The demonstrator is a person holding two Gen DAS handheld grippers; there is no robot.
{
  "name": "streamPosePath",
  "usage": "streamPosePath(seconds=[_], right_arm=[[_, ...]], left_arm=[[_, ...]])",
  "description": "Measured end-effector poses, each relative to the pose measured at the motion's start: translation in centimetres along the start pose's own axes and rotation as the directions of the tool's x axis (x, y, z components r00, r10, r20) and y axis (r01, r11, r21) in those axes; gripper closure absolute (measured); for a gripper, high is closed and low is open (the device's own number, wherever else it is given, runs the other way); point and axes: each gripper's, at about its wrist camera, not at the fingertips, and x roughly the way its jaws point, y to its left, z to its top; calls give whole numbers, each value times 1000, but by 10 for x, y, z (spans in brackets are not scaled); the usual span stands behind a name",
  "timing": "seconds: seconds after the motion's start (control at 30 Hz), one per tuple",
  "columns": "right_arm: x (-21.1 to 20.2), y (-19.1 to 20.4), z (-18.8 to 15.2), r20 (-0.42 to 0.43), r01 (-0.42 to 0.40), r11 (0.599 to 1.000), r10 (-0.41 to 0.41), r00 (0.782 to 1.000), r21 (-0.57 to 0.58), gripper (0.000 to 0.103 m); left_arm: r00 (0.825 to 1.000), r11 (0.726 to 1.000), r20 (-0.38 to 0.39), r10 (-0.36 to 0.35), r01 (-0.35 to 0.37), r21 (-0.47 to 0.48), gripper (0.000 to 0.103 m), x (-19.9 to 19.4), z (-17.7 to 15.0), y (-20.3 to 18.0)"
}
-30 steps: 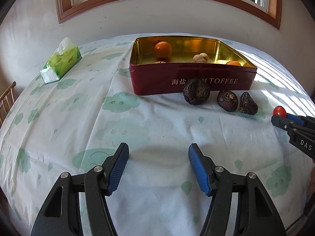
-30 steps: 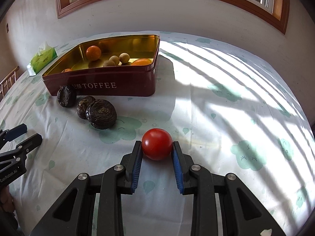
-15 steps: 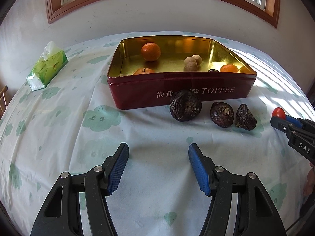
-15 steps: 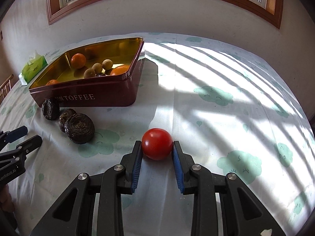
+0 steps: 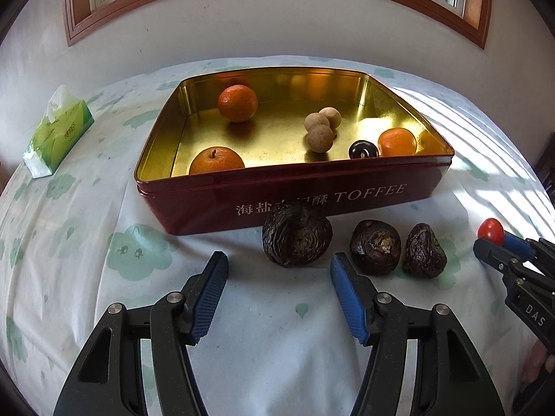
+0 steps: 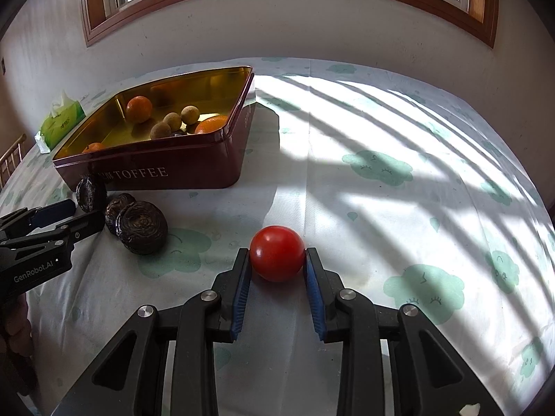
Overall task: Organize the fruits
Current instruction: 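Move the left tool to a dark wrinkled dried fruit while the right tool holds the tomato, then close the left tool on the dark dried fruit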
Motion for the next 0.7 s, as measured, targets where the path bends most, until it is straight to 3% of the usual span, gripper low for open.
streamPosePath(seconds=[0.23,0.37,0.5,0.7], right_arm=[[0,0,0,0,0,1000,0,1000,0,73],[0,0,0,0,1,1000,-1,1000,0,73],[0,0,0,0,0,1000,0,1000,0,73],[0,0,0,0,1,1000,-1,1000,-1,73]], left_arm=[[1000,1000,1,17,-17,-1,42,7,8,-2],[1000,1000,10,8,-8,11,49,5,7,-2],[1000,1000,17,-1,0,29,63,4,7,-5],[1000,1000,18,1,-1,30,64,3,7,-5]])
